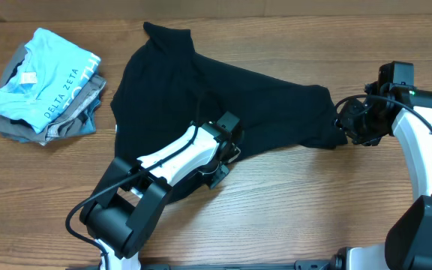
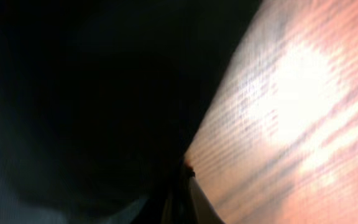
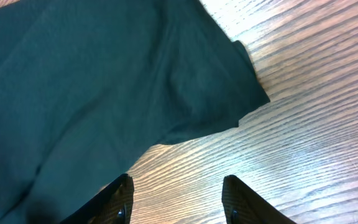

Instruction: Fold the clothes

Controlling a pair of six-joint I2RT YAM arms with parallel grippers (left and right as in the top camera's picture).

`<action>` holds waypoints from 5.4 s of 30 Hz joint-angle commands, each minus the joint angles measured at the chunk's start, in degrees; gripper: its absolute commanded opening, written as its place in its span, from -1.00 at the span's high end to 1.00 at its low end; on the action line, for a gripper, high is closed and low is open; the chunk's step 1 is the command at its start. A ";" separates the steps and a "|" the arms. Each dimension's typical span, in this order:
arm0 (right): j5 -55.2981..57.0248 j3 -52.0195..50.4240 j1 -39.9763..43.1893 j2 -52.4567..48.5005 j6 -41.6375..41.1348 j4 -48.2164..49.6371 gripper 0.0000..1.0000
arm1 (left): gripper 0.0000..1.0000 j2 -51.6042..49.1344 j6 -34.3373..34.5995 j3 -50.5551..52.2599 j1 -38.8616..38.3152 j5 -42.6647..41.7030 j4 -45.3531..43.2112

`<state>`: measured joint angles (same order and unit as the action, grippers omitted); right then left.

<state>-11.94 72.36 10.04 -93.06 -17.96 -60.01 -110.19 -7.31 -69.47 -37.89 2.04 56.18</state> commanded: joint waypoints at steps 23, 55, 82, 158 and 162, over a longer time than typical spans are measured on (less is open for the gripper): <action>-6.08 -13.97 -1.46 -0.85 0.15 11.34 -0.12 | 0.92 9.49 12.46 -13.97 9.05 16.57 21.44; -7.85 -14.27 -4.46 10.03 -6.36 21.51 0.91 | 0.85 9.27 9.77 -13.60 10.80 16.15 12.66; -9.25 -21.55 -4.33 -3.15 1.25 28.96 -0.08 | 0.83 9.25 5.60 -12.33 16.57 14.49 11.69; -15.17 -7.02 -3.74 -13.73 7.89 28.13 0.92 | 0.85 5.92 2.99 -12.33 18.49 14.86 9.81; -15.15 -3.63 -1.97 -10.56 7.89 22.86 0.92 | 0.67 5.95 3.04 -12.33 18.49 14.82 9.99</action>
<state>-26.44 65.12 6.39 -107.53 -10.39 -35.66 -103.53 -3.44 -81.80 -19.75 17.19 66.00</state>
